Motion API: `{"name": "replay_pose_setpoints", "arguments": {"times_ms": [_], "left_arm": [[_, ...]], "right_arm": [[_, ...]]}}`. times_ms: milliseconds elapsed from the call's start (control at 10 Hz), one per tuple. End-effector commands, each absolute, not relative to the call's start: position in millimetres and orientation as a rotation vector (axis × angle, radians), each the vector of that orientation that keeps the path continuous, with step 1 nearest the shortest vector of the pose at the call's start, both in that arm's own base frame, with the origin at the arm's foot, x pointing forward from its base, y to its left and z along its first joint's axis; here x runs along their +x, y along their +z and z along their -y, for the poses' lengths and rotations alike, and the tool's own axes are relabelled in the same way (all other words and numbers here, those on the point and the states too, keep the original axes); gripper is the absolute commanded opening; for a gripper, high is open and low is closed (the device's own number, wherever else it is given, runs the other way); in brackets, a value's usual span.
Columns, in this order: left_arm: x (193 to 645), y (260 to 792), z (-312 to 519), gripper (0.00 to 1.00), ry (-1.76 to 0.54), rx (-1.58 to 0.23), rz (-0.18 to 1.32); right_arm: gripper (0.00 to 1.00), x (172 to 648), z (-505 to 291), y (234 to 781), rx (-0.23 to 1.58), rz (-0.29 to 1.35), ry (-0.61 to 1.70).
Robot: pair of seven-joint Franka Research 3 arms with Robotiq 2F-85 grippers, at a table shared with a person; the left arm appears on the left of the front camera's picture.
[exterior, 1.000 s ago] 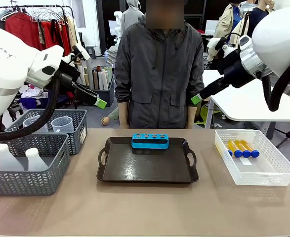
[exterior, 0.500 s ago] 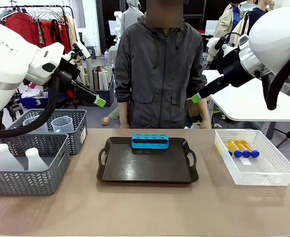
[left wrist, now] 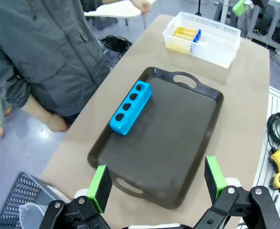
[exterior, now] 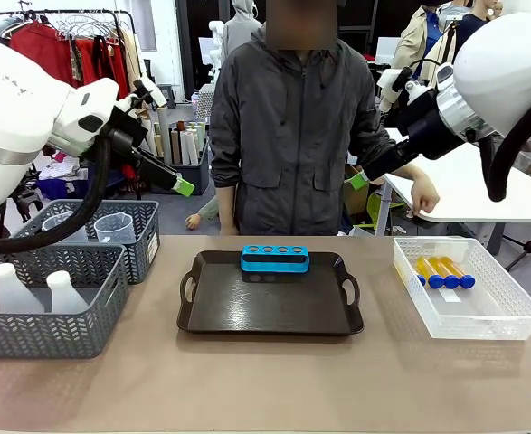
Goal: Prepare the laboratory tools.
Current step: Pick up one Large Measuring Cup and place it on the Handle tray.
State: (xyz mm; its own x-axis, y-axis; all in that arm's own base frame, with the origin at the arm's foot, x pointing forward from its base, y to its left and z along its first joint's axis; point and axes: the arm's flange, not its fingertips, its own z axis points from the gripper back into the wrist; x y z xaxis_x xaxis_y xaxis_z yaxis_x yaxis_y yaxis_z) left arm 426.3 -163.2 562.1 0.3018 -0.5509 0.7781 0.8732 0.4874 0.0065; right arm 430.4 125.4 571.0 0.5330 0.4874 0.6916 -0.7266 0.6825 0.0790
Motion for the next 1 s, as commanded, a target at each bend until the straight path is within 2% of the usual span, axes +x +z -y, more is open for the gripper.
{"name": "replay_pose_setpoints", "arguments": {"times_ms": [0,100,500,700,900], "left_arm": [[424.2,572.8,160.9,1.0,-0.963,-0.426,0.693],[430.6,577.5,153.2,1.0,-0.957,-0.361,0.566],[489.8,569.6,116.2,1.0,-0.761,-0.3,0.326],[521.4,547.2,92.5,1.0,-0.62,-0.194,0.281],[538.3,532.0,82.6,1.0,-0.583,-0.097,0.297]], "right_arm": [[1.0,430.4,-123.7,570.5,0.403,0.692,0.75],[1.0,430.4,-123.7,570.5,0.403,0.692,0.75],[1.0,430.4,-123.7,570.5,0.403,0.692,0.75],[1.0,430.4,-123.7,570.5,0.403,0.692,0.75],[1.0,430.4,-123.7,570.5,0.403,0.692,0.75]]}}
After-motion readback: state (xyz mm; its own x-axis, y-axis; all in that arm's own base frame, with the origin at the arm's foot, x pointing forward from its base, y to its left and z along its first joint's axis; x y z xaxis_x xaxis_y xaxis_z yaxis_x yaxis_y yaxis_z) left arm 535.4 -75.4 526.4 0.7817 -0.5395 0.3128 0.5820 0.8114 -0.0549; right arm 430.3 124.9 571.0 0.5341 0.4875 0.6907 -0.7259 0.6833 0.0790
